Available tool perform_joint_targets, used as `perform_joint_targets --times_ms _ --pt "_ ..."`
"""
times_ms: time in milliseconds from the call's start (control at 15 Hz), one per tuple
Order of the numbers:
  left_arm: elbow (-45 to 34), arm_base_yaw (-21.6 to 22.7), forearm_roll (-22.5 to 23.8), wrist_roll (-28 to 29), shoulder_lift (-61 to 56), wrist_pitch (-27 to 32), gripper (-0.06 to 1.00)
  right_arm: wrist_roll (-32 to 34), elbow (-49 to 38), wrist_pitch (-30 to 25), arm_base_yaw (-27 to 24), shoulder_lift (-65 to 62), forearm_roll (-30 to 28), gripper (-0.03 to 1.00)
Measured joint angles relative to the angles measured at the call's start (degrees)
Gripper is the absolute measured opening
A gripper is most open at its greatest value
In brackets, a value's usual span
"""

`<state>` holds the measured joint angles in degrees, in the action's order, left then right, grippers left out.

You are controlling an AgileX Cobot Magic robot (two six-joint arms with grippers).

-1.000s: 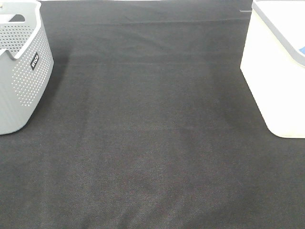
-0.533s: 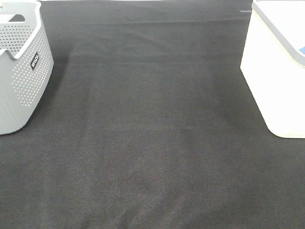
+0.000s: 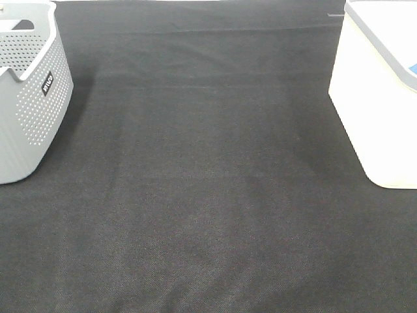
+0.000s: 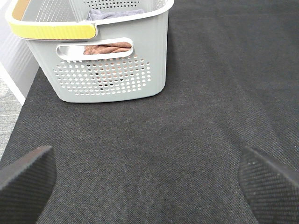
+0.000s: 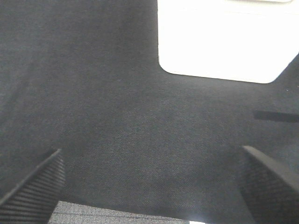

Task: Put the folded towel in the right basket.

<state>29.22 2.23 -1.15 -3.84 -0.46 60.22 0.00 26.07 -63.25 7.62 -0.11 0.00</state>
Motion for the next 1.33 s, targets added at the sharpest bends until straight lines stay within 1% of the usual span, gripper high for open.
perform_joint_targets --times_ms 200,333,1333 --pt "0.0 0.0 0.0 0.0 0.0 0.0 0.99 0.0 0.0 0.0 -5.5 0.0 0.8 0.96" --pt "0.0 0.0 0.0 0.0 0.0 0.0 0.99 0.0 0.0 0.0 -6.47 0.0 1.32 0.96" --pt "0.0 0.0 0.0 0.0 0.0 0.0 0.99 0.0 0.0 0.0 -6.53 0.0 1.38 0.96"
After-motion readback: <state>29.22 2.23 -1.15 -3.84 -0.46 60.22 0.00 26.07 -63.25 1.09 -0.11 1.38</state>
